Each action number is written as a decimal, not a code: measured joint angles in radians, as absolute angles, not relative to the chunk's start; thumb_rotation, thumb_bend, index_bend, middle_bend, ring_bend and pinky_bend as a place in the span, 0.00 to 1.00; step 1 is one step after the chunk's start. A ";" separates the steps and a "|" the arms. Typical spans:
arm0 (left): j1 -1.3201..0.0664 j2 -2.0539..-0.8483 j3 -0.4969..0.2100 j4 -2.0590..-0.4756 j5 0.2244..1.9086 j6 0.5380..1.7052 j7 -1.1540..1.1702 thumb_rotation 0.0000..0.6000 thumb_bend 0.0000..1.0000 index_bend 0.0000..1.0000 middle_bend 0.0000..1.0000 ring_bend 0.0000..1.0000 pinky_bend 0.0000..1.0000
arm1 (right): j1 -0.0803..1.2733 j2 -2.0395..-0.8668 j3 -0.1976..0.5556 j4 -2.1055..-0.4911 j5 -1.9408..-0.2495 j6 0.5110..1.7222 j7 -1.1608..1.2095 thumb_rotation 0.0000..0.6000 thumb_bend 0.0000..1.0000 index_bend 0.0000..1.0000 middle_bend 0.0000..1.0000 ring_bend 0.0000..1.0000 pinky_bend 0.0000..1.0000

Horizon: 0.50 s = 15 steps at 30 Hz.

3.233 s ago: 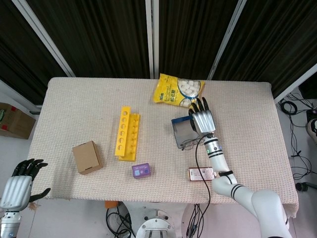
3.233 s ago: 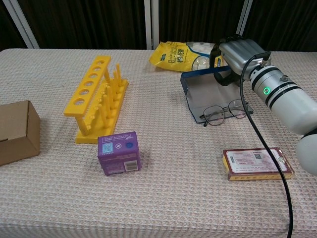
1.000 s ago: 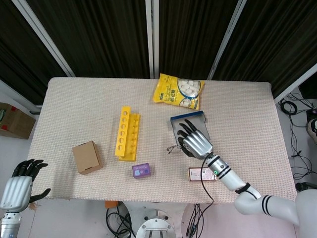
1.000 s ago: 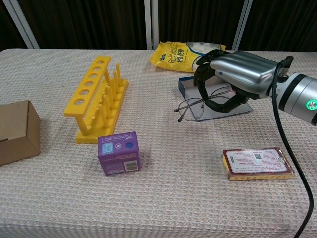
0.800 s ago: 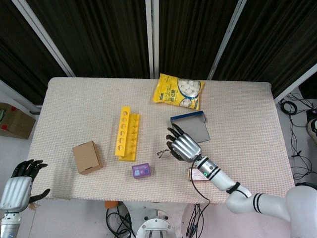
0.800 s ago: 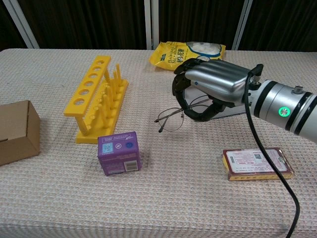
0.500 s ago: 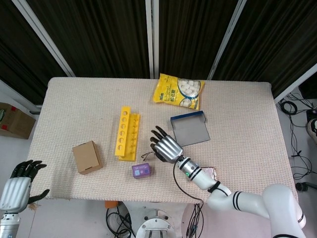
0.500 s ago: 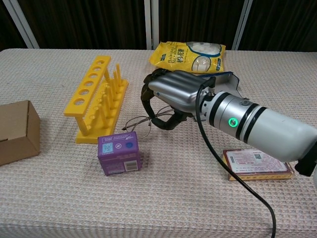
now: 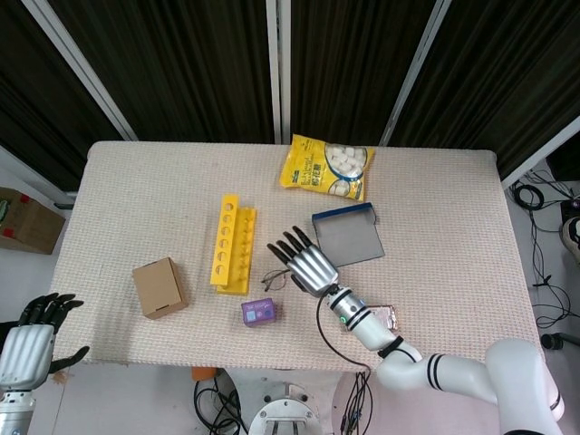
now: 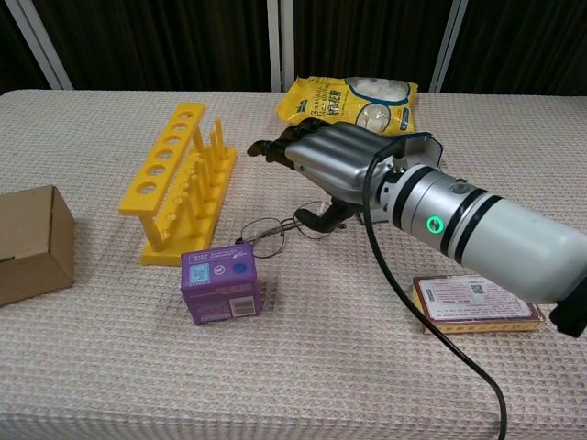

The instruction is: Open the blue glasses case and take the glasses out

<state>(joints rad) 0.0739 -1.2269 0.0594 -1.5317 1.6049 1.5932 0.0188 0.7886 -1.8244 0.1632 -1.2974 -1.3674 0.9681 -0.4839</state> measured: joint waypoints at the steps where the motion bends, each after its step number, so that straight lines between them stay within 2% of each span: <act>1: 0.073 -1.226 0.059 -1.532 1.607 1.594 0.019 1.00 0.09 0.27 0.20 0.12 0.14 | 0.780 -1.805 0.163 -1.320 -1.362 0.978 -0.492 1.00 0.35 0.05 0.14 0.02 0.00; 7: 0.068 -1.220 0.053 -1.535 1.618 1.604 0.019 1.00 0.09 0.27 0.20 0.12 0.14 | 0.680 -1.625 0.153 -1.479 -1.349 1.103 -0.517 1.00 0.37 0.04 0.15 0.03 0.00; 15: 0.045 -1.225 0.033 -1.546 1.638 1.609 0.042 1.00 0.09 0.27 0.20 0.12 0.14 | 0.433 -1.318 0.076 -1.637 -1.401 1.384 -0.396 1.00 0.38 0.04 0.14 0.03 0.00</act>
<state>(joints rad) 0.0447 -1.2255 0.0325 -1.5465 1.6383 1.6093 0.0421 0.4326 -1.3178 0.0763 -1.6369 -1.4010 1.3836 -0.3957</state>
